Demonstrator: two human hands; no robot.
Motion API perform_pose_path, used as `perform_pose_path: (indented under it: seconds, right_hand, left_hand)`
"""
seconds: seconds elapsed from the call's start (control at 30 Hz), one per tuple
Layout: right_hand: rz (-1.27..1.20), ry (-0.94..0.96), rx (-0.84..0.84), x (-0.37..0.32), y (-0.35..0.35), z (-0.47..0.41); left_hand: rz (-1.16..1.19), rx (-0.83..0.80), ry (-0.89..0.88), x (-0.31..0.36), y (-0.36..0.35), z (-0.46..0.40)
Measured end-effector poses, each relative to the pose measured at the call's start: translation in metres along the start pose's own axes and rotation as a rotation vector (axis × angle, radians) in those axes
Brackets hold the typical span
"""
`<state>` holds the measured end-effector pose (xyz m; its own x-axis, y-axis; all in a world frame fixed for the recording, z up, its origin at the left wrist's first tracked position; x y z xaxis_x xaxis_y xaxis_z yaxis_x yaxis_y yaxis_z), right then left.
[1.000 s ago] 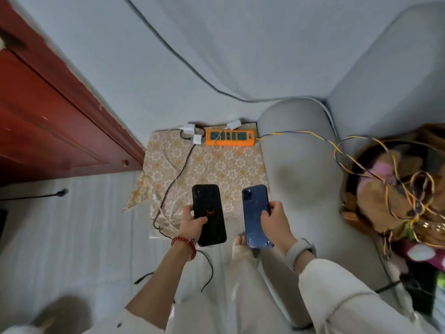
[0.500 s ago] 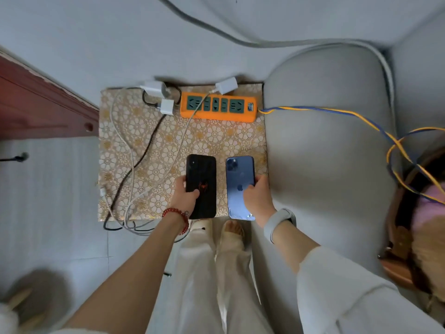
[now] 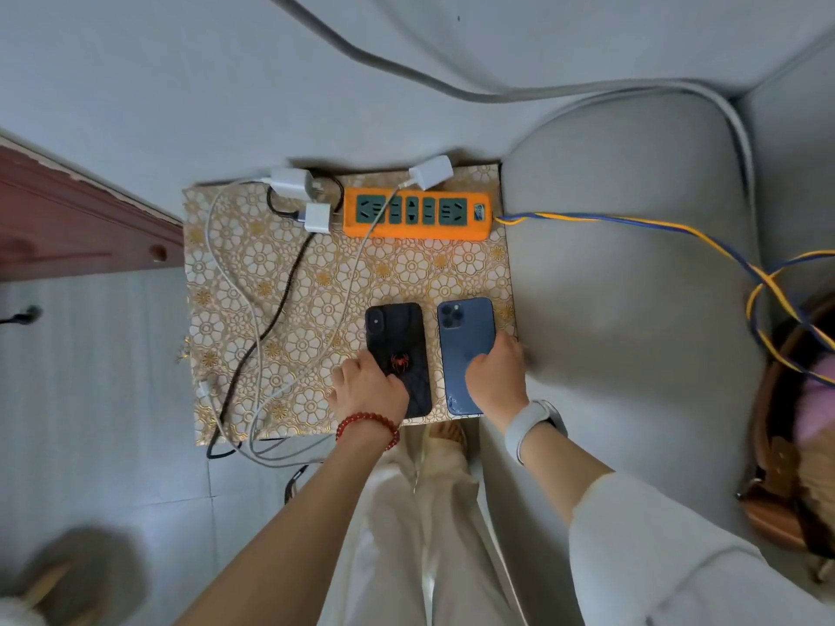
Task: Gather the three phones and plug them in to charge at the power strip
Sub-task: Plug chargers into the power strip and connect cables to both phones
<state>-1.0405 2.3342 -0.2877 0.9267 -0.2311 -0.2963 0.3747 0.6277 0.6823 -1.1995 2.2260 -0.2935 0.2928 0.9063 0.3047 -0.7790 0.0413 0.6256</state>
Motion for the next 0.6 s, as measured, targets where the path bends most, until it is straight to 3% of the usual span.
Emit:
perform_pose_path:
  seconds: [0.1,0.2,0.27,0.43,0.6]
  right_hand:
    - [0.037,0.031,-0.030,-0.012,-0.002,0.004]
    - [0.100,0.079,-0.020,-0.022,-0.002,0.003]
    - [0.126,0.100,-0.008,-0.030,-0.004,0.000]
    - [0.077,0.224,0.084,-0.059,0.005,-0.009]
    - [-0.295,0.178,-0.002,-0.092,0.015,-0.019]
  left_hand:
    - [0.038,0.001,-0.105,0.006,0.011,-0.002]
    - [0.049,0.187,-0.250,0.016,0.039,-0.006]
    - [0.048,0.272,-0.257,0.019,0.057,-0.015]
    - [-0.028,0.093,-0.164,0.017,0.055,-0.054]
    - [0.325,0.090,-0.393,0.030,0.072,-0.046]
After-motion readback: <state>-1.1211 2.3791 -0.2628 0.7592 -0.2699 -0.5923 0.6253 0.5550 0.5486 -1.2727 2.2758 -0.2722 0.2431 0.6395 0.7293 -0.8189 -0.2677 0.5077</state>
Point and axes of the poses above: each hand's wrist, its own z-axis away from the middle knuckle, its own y-axis out of the back of the hand, x = y × z, the point moved 9 cm from there along -z, towards the middle knuckle, and after that the axes turned 9 degrees about z, right-handed, at the moved point
